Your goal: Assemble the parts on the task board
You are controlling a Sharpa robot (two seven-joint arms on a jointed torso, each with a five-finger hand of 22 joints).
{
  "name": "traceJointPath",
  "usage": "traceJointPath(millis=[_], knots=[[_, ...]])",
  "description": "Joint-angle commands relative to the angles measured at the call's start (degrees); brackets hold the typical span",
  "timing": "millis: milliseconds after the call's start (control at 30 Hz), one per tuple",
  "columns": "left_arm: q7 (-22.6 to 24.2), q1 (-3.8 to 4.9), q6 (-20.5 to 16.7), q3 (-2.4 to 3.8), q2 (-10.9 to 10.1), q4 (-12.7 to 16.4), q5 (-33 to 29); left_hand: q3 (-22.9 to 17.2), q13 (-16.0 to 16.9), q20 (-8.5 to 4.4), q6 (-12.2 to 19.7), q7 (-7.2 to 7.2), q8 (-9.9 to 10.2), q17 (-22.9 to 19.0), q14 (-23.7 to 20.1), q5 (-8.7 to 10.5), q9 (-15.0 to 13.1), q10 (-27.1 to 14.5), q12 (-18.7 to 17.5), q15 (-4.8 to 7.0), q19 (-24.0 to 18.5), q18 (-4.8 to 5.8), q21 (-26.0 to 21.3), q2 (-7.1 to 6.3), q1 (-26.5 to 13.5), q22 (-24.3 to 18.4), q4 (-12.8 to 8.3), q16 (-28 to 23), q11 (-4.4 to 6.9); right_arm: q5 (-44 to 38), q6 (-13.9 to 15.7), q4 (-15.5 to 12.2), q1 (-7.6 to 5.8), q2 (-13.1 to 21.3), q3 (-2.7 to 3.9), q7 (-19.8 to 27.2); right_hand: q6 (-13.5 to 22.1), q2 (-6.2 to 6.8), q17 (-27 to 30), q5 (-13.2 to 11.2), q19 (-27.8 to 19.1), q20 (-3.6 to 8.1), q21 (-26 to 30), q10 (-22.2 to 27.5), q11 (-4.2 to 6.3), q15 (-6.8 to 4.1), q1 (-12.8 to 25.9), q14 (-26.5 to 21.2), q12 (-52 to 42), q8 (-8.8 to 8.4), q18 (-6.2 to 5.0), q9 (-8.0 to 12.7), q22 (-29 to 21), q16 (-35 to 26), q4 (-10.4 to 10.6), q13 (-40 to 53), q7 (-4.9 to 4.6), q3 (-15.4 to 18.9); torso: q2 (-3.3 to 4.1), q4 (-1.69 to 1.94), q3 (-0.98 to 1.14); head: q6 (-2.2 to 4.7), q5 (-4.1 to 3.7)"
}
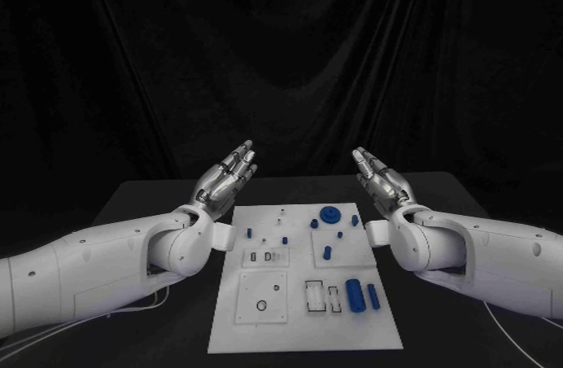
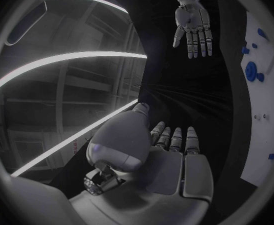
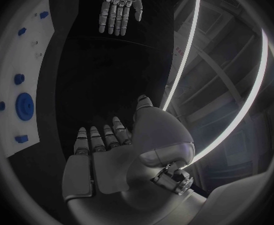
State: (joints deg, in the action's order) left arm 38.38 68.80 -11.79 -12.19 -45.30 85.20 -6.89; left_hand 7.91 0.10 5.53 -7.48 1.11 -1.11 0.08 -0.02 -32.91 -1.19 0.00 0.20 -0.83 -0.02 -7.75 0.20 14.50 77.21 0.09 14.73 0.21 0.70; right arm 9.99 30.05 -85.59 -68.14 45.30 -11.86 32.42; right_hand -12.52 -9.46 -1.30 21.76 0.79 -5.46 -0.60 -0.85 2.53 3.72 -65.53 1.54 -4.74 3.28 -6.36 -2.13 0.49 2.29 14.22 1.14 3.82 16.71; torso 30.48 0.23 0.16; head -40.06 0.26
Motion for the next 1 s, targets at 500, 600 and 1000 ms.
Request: traceJointPath(millis=[500,600,1000], knots=[[0.8,1.85,1.4,0.08,-7.5,6.5,1.3,-0.8,1.5,4.72,-3.3,-1.03,-0.8,-0.1,0.0,-4.89,-0.5,2.9,5.5,-2.93,0.5,-2.46,0.2,-2.06,5.6,0.2,1.0,-0.2,-5.74,-39.5,-11.6,0.5,-10.04,3.6,0.06,-21.0,-8.3,2.69,-5.5,5.6,42.0,-10.97,-17.5,-11.0,-10.36,7.67,-17.0,38.3,-21.7,11.16,-3.04,-0.9,7.0,24.5,-3.3,1.9,-6.94,-2.5,0.07,0.02,-0.04,-4.29,0.37],[0.5,2.06,1.0,0.08,-7.8,7.2,1.3,-1.0,1.5,5.05,-3.8,-1.26,-1.0,0.0,0.1,-5.2,-0.6,2.9,6.0,-3.16,0.6,-2.49,0.2,-2.23,5.9,0.2,0.9,0.0,-5.9,-51.3,-11.9,1.2,-11.91,2.8,0.07,-25.3,-10.0,2.84,-6.2,3.1,50.1,-9.3,-19.2,-15.7,-11.2,4.71,-18.3,47.3,-24.4,11.8,-4.32,-1.0,7.3,25.9,-4.1,2.3,-7.05,-3.4,0.15,0.33,-0.12,-5.15,0.33],[0.3,2.3,1.4,0.07,-8.8,8.3,1.3,-1.2,1.5,5.18,-4.3,-1.61,-1.1,0.0,0.1,-5.54,-0.6,2.5,6.6,-3.6,0.1,-2.33,-0.2,-2.54,6.3,-0.1,1.0,0.0,-6.16,-89.7,-20.3,8.2,-13.51,-4.5,0.07,-35.5,-26.0,9.78,-14.6,-5.2,75.6,0.29,-28.6,-34.9,-7.32,-4.79,-18.7,75.3,-22.4,13.93,-4.06,-2.2,11.6,38.3,-1.5,2.5,-6.75,-13.5,1.63,1.09,-0.61,-5.35,-0.26]])
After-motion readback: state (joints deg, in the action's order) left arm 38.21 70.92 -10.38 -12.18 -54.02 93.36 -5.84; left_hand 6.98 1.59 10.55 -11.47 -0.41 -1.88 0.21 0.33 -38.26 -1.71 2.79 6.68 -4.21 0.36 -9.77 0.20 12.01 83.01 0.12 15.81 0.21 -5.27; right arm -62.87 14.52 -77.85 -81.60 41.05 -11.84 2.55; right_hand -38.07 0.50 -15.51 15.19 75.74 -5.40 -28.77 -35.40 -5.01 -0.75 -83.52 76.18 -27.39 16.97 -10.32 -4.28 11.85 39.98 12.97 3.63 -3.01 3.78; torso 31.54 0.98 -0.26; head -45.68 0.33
